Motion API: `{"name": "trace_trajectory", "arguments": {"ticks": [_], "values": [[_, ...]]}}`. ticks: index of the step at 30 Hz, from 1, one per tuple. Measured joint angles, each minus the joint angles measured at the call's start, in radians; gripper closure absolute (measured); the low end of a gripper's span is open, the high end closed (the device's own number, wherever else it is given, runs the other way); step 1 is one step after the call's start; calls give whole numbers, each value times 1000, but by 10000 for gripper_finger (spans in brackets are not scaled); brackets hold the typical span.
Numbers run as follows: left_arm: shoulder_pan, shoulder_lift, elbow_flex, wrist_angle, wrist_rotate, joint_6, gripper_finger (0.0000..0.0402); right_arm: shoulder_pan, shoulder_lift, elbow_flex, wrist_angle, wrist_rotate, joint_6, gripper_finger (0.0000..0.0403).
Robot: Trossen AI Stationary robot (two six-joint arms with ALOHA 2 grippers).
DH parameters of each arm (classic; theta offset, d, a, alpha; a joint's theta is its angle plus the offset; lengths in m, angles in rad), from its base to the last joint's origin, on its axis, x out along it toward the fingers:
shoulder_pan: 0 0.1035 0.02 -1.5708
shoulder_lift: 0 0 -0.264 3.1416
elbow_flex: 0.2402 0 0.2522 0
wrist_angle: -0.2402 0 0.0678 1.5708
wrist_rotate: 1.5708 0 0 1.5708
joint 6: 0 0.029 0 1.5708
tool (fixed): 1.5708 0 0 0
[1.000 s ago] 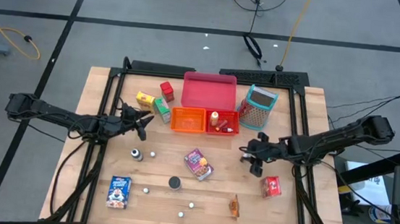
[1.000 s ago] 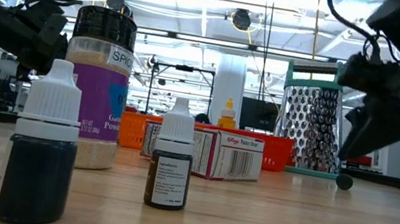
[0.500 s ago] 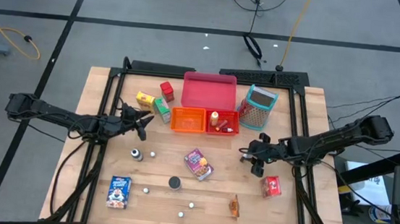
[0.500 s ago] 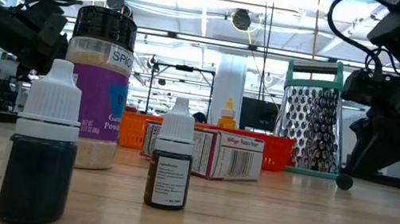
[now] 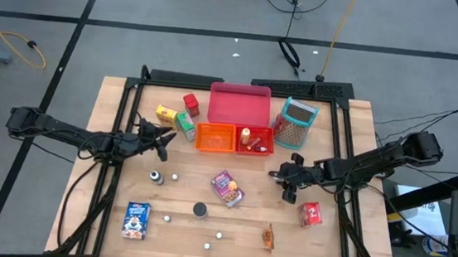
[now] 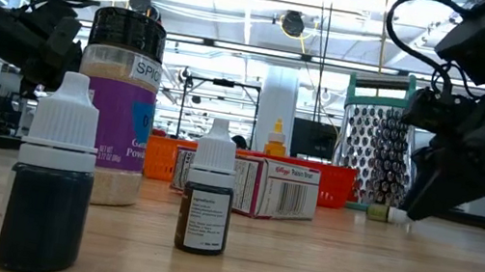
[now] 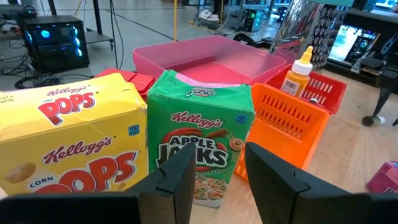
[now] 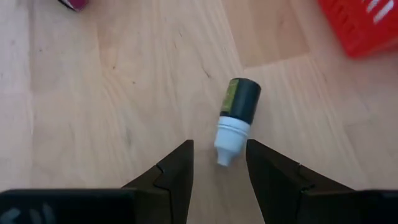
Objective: Pick & Place Kitchen Items
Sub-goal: Put the top green food coloring bottle into the red bin
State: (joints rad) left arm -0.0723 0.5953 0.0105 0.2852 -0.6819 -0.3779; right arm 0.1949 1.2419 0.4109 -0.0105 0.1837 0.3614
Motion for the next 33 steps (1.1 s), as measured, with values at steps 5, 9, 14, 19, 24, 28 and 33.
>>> {"name": "trace_trajectory", "arguments": {"ticks": [5,9,14,19,24,28,33], "values": [[0,0,0,-5,0,0,261,-7,0,0,11,29,-7,261],[0,0,0,-5,0,3,261,-6,0,1,80,28,-7,261],[0,0,0,-5,0,3,261,-6,27,1,75,26,-4,261],[0,0,0,-5,0,3,261,-6,125,1,146,31,-8,261],[0,0,0,-5,0,3,261,-5,171,4,174,58,13,283],[0,0,0,-5,0,3,261,-5,159,3,173,63,19,336],[0,0,0,-4,0,3,261,-5,108,-1,156,44,15,351]]}}
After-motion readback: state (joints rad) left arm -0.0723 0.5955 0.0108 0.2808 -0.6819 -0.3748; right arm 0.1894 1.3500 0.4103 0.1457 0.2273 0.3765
